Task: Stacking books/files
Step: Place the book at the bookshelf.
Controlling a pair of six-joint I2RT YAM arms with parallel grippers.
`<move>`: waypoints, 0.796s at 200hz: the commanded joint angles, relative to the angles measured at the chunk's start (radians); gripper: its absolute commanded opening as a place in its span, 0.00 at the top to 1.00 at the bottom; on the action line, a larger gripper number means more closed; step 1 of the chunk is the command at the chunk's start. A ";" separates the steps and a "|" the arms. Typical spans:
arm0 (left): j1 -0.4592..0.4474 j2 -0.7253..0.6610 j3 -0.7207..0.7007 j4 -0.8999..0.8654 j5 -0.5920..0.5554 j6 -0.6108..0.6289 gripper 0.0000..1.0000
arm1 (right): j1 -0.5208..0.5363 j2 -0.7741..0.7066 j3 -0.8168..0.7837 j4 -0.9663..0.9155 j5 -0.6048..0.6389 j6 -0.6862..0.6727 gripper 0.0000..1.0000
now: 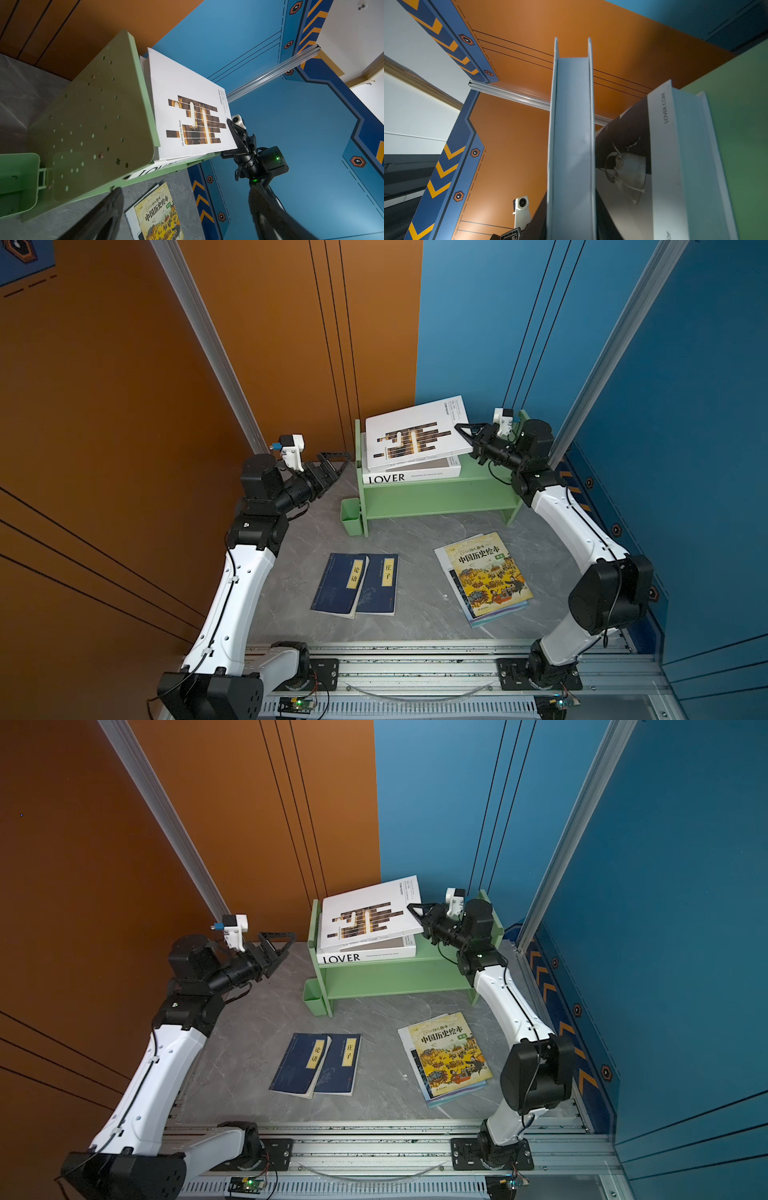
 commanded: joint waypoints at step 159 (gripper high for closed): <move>-0.023 0.116 -0.018 0.031 -0.067 0.026 0.02 | -0.004 0.074 0.069 0.038 -0.088 0.077 0.72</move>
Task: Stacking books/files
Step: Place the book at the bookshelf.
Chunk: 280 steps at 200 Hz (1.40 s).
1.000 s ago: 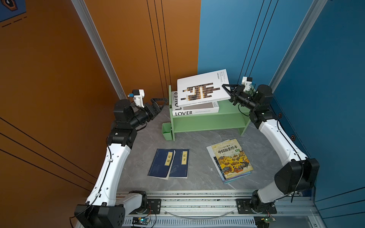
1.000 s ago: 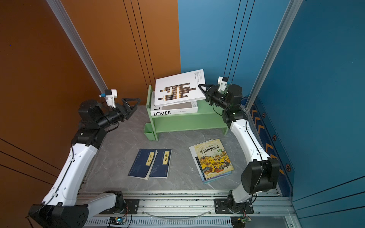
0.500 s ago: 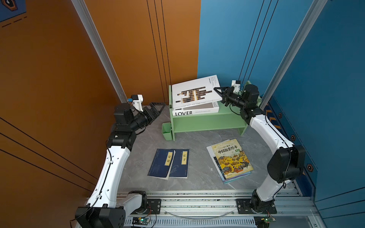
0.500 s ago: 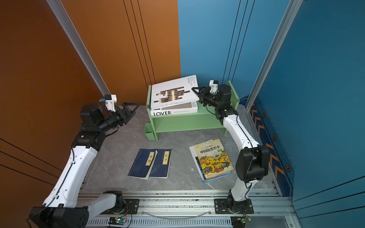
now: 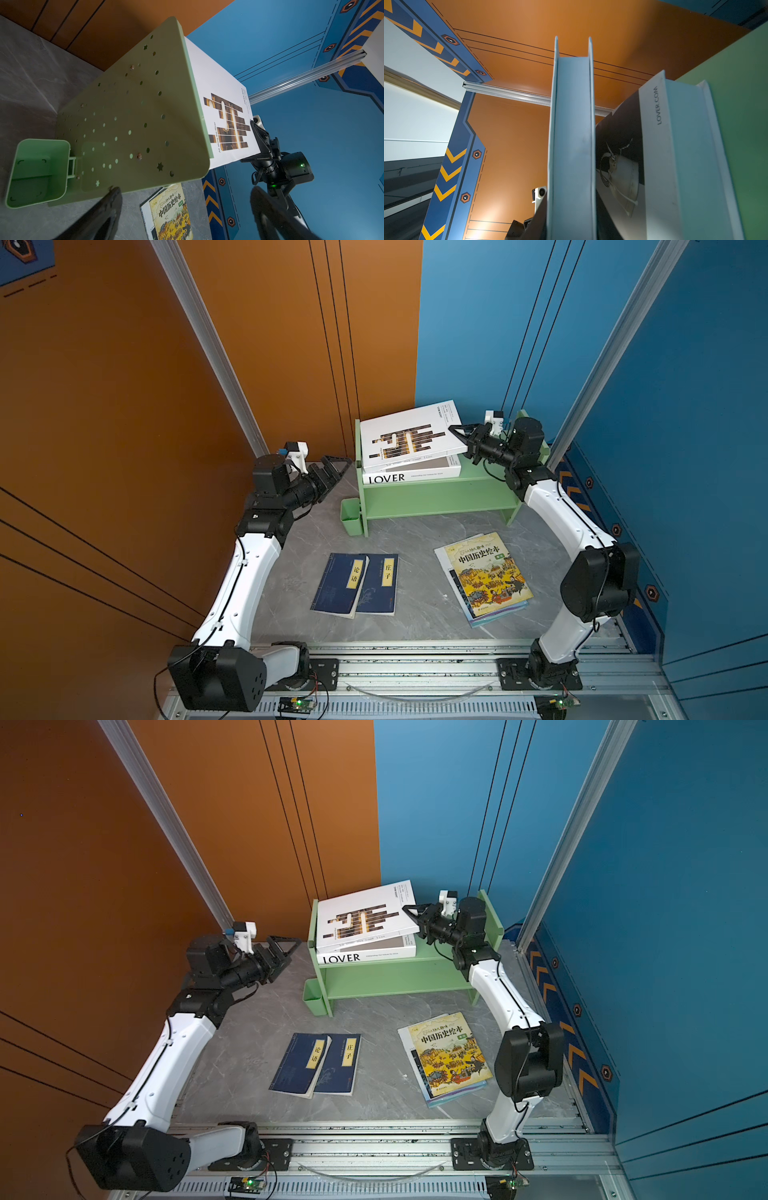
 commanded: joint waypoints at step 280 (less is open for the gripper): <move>-0.218 0.165 0.082 -0.100 -0.468 0.054 0.03 | 0.014 -0.047 0.069 -0.392 0.161 -0.330 0.35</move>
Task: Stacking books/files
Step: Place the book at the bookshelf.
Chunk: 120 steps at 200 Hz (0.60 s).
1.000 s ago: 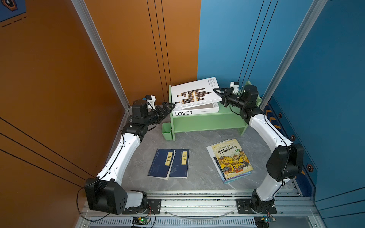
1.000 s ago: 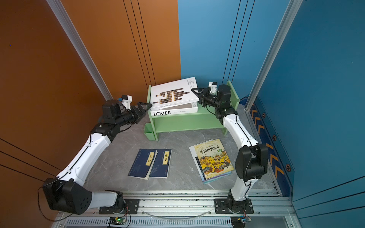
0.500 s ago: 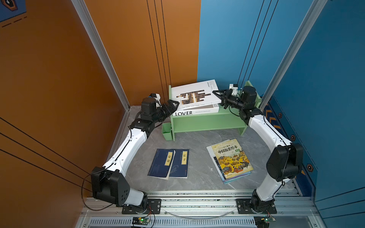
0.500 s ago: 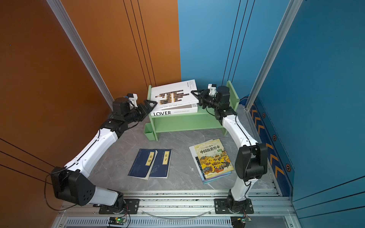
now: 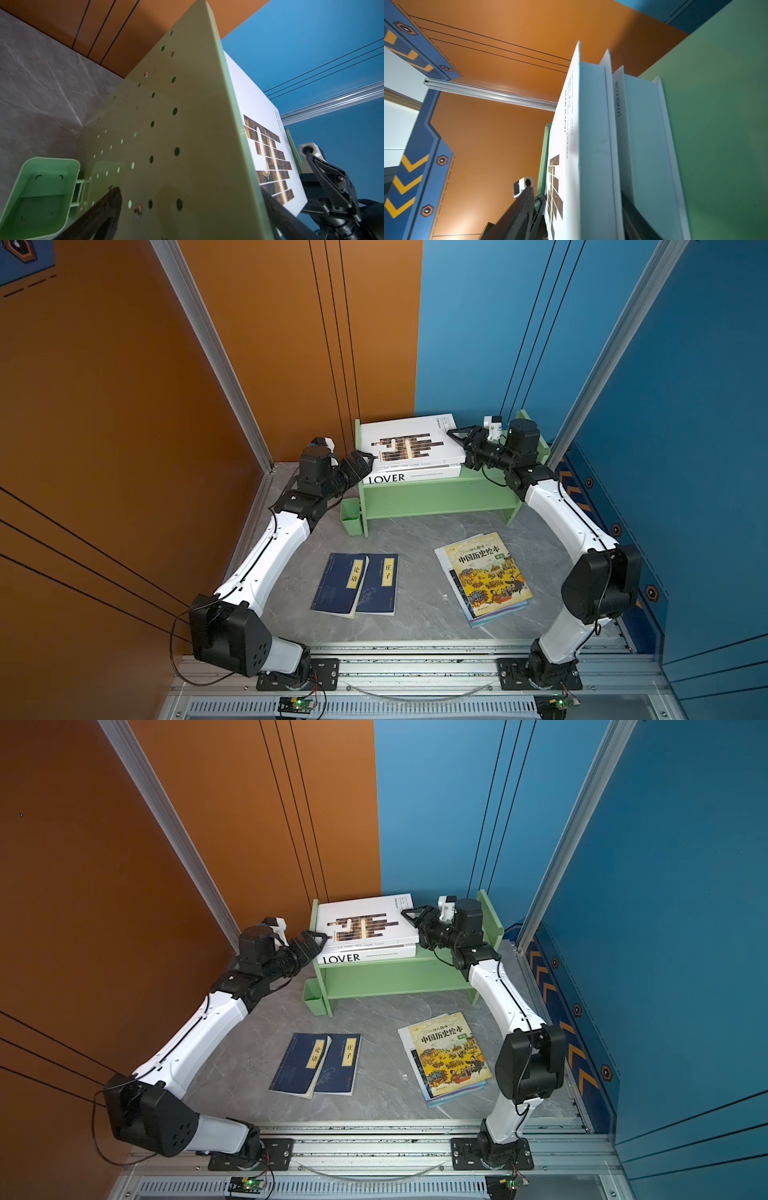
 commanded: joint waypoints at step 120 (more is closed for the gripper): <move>-0.001 -0.049 -0.039 -0.038 -0.007 0.012 0.02 | 0.016 -0.043 0.062 -0.260 0.164 -0.327 0.49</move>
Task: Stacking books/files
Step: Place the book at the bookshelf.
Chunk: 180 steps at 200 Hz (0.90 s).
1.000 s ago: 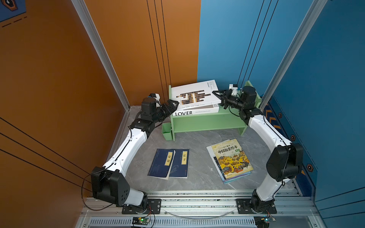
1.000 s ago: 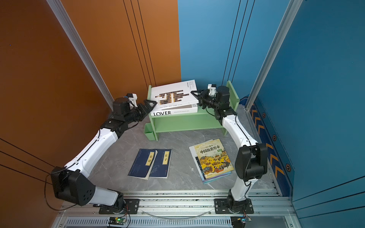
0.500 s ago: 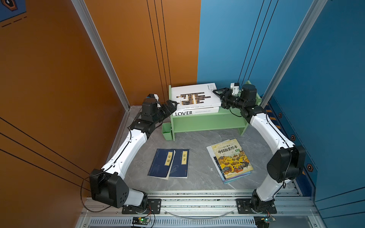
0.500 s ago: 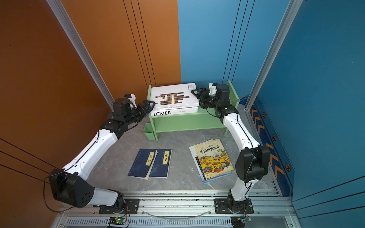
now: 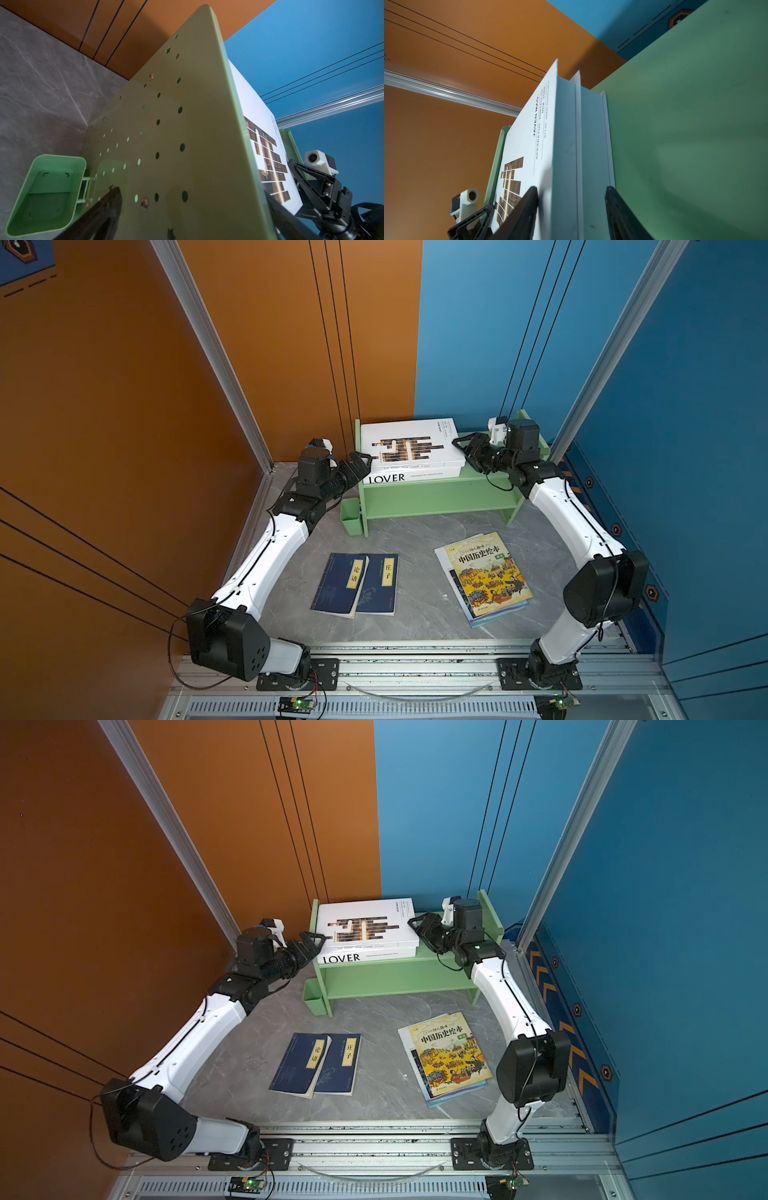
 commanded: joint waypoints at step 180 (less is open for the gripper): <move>0.057 -0.387 -0.132 -0.233 0.018 0.219 0.02 | 0.008 -0.282 -0.079 -0.027 0.081 -0.297 0.14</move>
